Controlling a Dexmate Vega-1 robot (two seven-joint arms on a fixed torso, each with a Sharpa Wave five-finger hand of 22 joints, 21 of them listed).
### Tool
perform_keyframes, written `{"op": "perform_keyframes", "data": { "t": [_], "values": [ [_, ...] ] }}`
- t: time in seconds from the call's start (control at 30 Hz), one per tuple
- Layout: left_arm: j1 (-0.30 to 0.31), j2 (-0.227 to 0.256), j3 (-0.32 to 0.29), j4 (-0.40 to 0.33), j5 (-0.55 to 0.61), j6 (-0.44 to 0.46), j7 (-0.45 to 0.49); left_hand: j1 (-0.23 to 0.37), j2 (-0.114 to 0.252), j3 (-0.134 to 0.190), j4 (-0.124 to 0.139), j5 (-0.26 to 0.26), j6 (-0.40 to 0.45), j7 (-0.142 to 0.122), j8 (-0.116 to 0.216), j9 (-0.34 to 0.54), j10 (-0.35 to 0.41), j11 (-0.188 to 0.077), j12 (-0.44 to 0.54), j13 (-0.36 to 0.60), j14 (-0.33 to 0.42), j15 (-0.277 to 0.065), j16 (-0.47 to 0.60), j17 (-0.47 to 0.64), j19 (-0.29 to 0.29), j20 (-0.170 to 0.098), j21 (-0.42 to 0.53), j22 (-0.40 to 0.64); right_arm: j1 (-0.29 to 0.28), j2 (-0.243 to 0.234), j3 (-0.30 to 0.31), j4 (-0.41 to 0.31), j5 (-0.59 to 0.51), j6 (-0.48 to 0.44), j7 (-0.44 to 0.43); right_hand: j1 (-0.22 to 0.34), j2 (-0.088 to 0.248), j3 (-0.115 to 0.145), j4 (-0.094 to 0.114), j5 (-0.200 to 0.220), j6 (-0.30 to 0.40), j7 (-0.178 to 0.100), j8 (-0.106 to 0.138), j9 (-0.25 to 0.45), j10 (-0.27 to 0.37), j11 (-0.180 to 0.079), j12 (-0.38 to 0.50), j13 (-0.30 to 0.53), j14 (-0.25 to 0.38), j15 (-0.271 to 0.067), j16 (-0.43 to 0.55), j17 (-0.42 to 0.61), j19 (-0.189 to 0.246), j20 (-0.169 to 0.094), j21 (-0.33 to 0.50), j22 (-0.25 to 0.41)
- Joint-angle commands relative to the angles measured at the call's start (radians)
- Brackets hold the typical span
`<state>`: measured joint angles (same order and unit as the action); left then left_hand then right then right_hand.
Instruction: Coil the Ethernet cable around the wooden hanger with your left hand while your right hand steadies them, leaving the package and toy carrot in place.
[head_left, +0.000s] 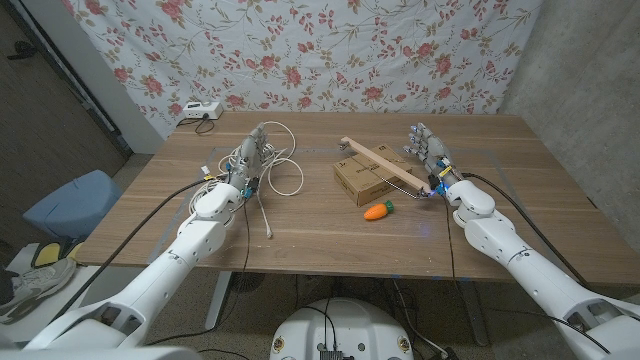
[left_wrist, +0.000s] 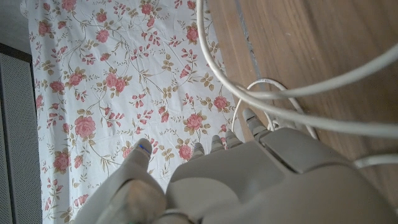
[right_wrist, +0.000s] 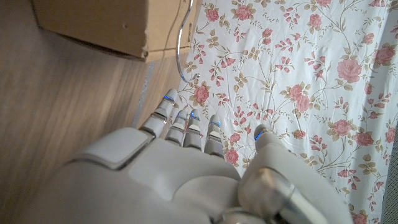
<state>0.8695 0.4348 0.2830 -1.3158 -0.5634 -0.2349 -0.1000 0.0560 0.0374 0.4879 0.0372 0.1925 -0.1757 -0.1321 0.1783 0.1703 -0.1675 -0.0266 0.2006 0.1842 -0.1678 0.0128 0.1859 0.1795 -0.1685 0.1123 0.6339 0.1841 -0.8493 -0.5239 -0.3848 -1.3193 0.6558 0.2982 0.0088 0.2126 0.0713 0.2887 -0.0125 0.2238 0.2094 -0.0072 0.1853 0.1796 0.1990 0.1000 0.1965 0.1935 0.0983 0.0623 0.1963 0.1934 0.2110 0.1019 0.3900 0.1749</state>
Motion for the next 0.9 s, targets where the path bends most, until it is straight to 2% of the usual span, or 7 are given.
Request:
{"op": "perform_keyframes", "data": {
  "t": [0.03, 0.2, 0.37, 0.57, 0.73, 0.9],
  "values": [
    [0.011, -0.317, -0.4, -0.011, 0.384, 0.118, -0.245, 0.01, -0.002, 0.007, 0.001, 0.004, -0.036, -0.007, 0.006, 0.005, -0.029, -0.001, 0.006, 0.004, -0.007, 0.003, 0.005, 0.002, -0.036, 0.002, 0.004, 0.002, 0.019, -0.025, -0.059, 0.001, 0.035, 0.031, -0.039, 0.007, 0.0, 0.007, 0.0, 0.003, 0.007, 0.001, 0.006, 0.005, 0.009, 0.001, 0.005, 0.003, 0.008, -0.006, 0.006, 0.004, 0.007, 0.0, 0.002, 0.002],
    [-0.025, -0.41, -0.503, -0.004, 0.507, 0.125, -0.335, 0.01, -0.002, 0.006, 0.001, 0.004, -0.036, -0.008, 0.006, 0.005, -0.028, -0.001, 0.006, 0.004, -0.006, 0.003, 0.005, 0.002, -0.036, 0.002, 0.004, 0.002, 0.05, -0.026, -0.089, 0.027, 0.043, 0.065, -0.041, 0.007, 0.0, 0.007, -0.001, 0.003, 0.008, 0.001, 0.006, 0.005, 0.011, 0.0, 0.006, 0.003, 0.008, -0.006, 0.006, 0.004, 0.008, -0.001, 0.001, 0.002],
    [-0.071, -0.471, -0.561, 0.024, 0.591, 0.117, -0.423, 0.011, -0.001, 0.006, 0.001, 0.004, -0.031, -0.01, 0.008, 0.005, -0.024, 0.002, 0.008, 0.004, -0.003, 0.004, 0.006, 0.002, -0.034, 0.002, 0.003, 0.002, 0.106, -0.01, -0.128, 0.084, 0.054, 0.107, 0.005, 0.007, 0.0, 0.007, -0.002, 0.002, 0.008, 0.0, 0.006, 0.005, 0.011, 0.002, 0.006, 0.003, 0.009, -0.006, 0.006, 0.004, 0.009, 0.0, 0.0, 0.002],
    [-0.116, -0.519, -0.598, 0.058, 0.657, 0.108, -0.521, 0.012, -0.001, 0.006, -0.001, 0.004, -0.024, -0.009, 0.01, 0.005, -0.013, 0.0, 0.012, 0.004, 0.005, 0.005, 0.009, 0.002, -0.03, 0.0, 0.002, 0.002, 0.164, 0.004, -0.174, 0.138, 0.065, 0.149, 0.059, 0.008, 0.0, 0.007, -0.002, 0.002, 0.01, 0.001, 0.007, 0.005, 0.012, 0.002, 0.006, 0.003, 0.01, -0.007, 0.006, 0.004, 0.01, -0.001, -0.001, 0.002],
    [-0.15, -0.539, -0.595, 0.092, 0.7, 0.114, -0.621, 0.013, -0.001, 0.005, -0.002, 0.004, -0.014, -0.01, 0.012, 0.005, 0.002, 0.007, 0.016, 0.004, 0.019, 0.004, 0.013, 0.001, -0.023, -0.002, 0.002, 0.002, 0.209, 0.011, -0.211, 0.165, 0.078, 0.163, 0.109, 0.008, 0.001, 0.008, -0.004, 0.002, 0.011, 0.0, 0.007, 0.004, 0.014, 0.003, 0.007, 0.003, 0.011, -0.007, 0.007, 0.004, 0.013, -0.002, -0.002, 0.002],
    [-0.164, -0.561, -0.589, 0.091, 0.738, 0.118, -0.683, 0.014, -0.001, 0.005, -0.003, 0.004, -0.01, -0.008, 0.013, 0.005, 0.006, 0.009, 0.017, 0.004, 0.023, 0.004, 0.014, 0.001, -0.019, -0.003, 0.002, 0.002, 0.238, 0.006, -0.242, 0.179, 0.089, 0.169, 0.15, 0.01, 0.001, 0.009, -0.006, 0.002, 0.011, 0.0, 0.007, 0.004, 0.019, 0.001, 0.008, 0.003, 0.012, -0.007, 0.007, 0.003, 0.014, -0.002, -0.003, 0.003]
  ]
}}
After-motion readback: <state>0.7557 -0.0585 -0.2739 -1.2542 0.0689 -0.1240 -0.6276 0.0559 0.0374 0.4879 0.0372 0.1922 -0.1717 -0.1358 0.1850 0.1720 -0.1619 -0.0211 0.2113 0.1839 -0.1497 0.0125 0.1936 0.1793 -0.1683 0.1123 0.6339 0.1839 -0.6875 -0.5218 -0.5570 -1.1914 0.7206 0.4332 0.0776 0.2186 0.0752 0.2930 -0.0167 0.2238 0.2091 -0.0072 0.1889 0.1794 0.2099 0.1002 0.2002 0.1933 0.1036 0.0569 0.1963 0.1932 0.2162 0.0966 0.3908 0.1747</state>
